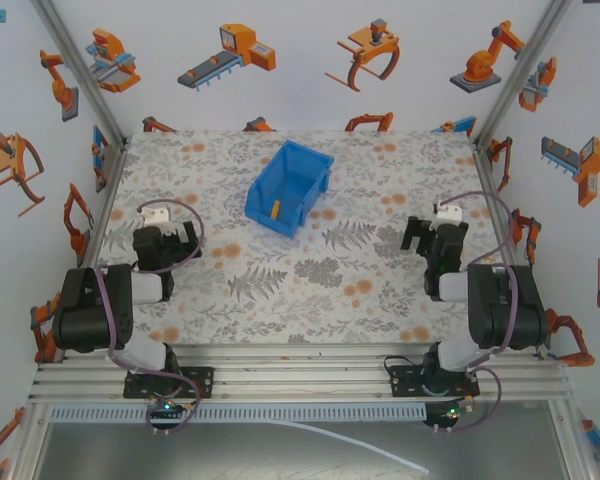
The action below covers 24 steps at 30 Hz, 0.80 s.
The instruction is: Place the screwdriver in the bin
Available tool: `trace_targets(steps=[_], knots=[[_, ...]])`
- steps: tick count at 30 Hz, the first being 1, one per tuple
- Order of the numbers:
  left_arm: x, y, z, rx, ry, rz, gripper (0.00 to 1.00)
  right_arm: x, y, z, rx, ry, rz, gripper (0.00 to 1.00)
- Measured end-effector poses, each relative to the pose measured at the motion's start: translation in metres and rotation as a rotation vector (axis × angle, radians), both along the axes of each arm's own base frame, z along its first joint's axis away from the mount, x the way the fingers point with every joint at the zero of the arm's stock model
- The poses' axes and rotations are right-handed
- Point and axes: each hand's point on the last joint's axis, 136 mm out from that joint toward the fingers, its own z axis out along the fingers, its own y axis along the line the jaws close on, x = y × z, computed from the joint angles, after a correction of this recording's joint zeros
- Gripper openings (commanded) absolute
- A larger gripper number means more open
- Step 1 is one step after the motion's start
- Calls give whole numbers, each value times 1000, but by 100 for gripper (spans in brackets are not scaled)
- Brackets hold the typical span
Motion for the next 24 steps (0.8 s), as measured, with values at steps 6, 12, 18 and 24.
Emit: trace_targets(steps=[6,12,18,24], knots=[[4,-1,5,5,-11,-1,97,-2,2,-7,2,30,14,99],[4,-1,5,8,-11,5,97,-3,2,-8,2,36,14,99],[4,-1,5,10,-11,3,97,-3,2,-8,2,36,14,99],[4,-1,5,11,-11,3,97,-3,2,-8,2,36,14,99]])
